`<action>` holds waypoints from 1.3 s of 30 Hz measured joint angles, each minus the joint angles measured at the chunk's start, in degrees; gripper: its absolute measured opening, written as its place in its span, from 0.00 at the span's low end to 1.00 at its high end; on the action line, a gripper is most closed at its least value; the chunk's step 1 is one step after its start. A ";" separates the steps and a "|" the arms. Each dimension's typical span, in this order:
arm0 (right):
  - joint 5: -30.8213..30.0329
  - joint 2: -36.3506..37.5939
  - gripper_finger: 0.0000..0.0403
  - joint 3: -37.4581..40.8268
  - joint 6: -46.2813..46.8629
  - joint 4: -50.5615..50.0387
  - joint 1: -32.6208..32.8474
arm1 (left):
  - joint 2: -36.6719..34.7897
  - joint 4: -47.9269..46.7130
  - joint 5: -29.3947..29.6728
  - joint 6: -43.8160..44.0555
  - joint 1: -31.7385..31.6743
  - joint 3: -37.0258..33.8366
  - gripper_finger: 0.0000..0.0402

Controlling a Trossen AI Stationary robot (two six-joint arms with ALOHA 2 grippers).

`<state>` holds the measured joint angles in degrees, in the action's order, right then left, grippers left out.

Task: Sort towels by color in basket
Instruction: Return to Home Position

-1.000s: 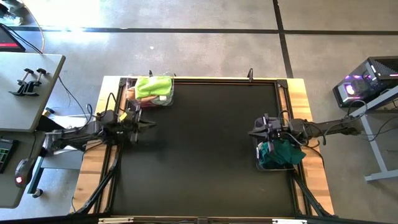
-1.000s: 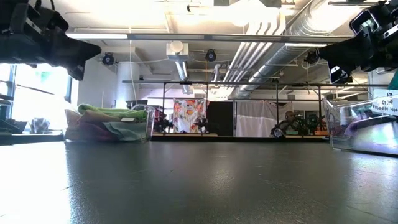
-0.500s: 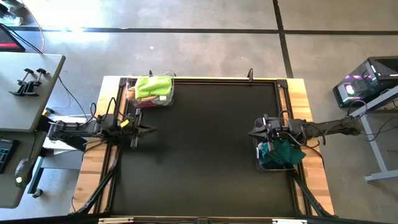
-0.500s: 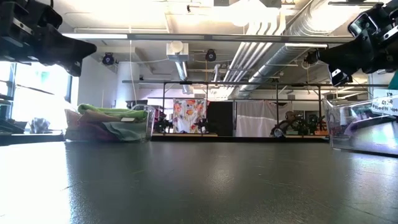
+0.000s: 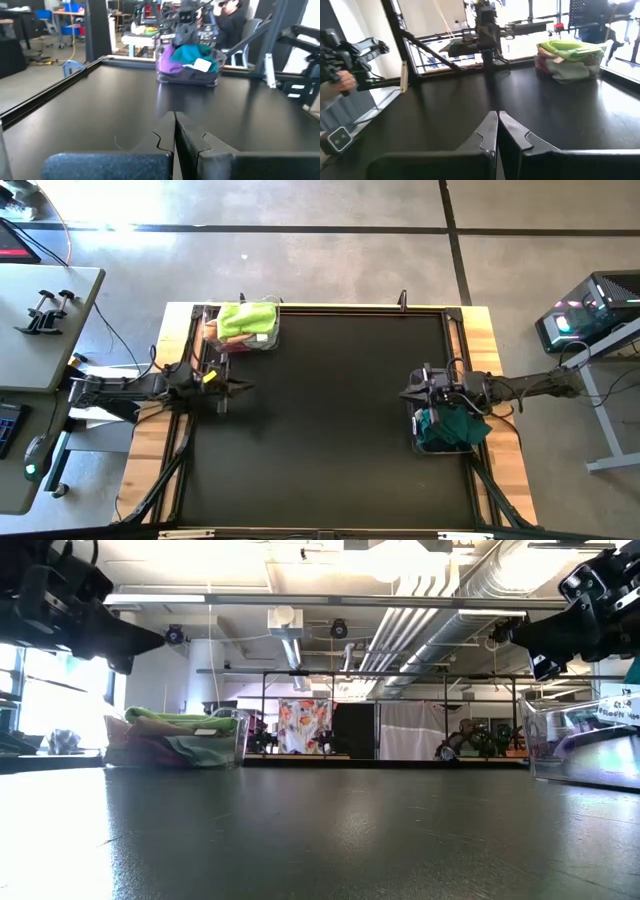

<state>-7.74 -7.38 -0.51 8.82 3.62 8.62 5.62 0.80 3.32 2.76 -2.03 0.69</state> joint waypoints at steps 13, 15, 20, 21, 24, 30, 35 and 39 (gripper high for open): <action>0.12 7.27 0.00 0.00 -6.02 -1.43 -0.07 | 1.52 -0.17 -1.36 0.11 -1.02 0.00 0.00; 0.39 7.30 0.00 0.00 -5.03 -1.48 -0.07 | 1.57 -0.17 -1.40 0.05 -1.02 0.00 0.00; 1.15 7.32 0.00 0.00 -3.70 -1.77 -0.07 | 1.72 -0.17 -1.38 -2.18 -0.99 0.00 0.00; 1.63 7.32 0.00 0.00 -3.28 -1.77 -0.07 | 1.72 -0.17 -1.37 -2.94 -0.99 0.00 0.00; 2.46 6.91 0.00 0.00 -2.67 -1.90 -0.07 | 1.72 -0.16 -1.39 -4.78 -0.99 0.00 0.00; 2.40 5.27 0.00 0.00 -3.97 -1.99 -0.07 | 2.64 -0.13 -1.39 -5.15 -0.99 0.00 0.00; 2.39 4.37 0.00 0.00 -4.61 -1.98 -0.07 | 3.05 -0.17 -1.38 -1.67 -0.99 0.00 0.00; 2.39 4.42 0.00 0.00 -1.64 -1.94 -0.07 | 3.07 -0.15 -1.39 -1.51 -0.99 0.00 0.00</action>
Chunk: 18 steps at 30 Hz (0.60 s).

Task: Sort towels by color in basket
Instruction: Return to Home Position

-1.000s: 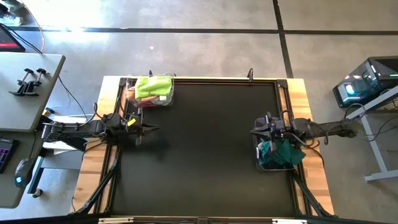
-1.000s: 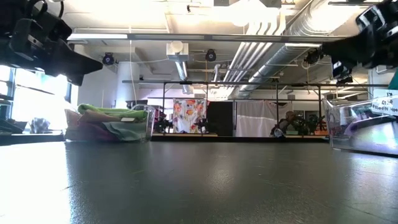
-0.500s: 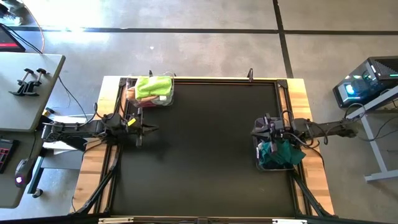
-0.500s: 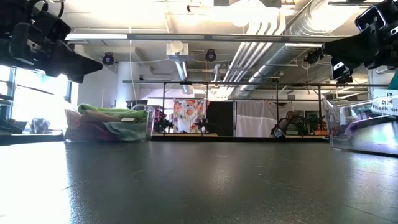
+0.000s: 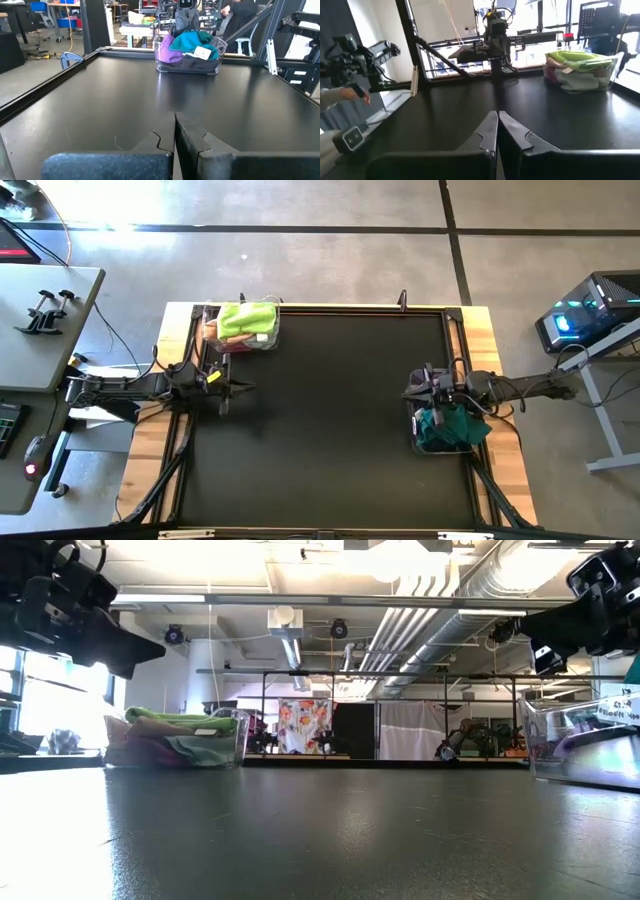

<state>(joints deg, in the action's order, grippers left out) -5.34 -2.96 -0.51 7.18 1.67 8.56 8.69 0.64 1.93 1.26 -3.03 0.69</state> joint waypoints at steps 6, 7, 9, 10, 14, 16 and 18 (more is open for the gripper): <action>0.00 0.00 0.00 0.00 1.81 0.00 0.00 | -0.02 0.02 0.00 0.00 0.00 0.00 0.00; 0.00 0.00 0.00 0.00 1.81 0.00 0.00 | 0.00 0.02 0.00 0.00 0.00 0.00 0.00; 0.00 0.00 0.00 0.00 1.81 0.00 0.00 | -0.01 0.02 0.00 0.01 0.01 0.00 0.00; 0.00 0.00 0.00 0.00 1.81 0.00 0.00 | -0.02 0.02 0.00 0.02 0.01 0.00 0.00; -0.01 0.00 0.00 0.00 1.81 0.02 0.00 | -0.02 0.07 0.48 0.04 1.85 0.00 0.00; -0.02 0.00 0.00 0.00 1.81 0.02 0.00 | -0.02 0.07 0.48 0.04 3.24 0.00 0.00; -0.02 0.00 0.00 0.00 1.81 0.02 0.00 | -0.02 0.08 0.50 0.04 4.09 0.00 0.00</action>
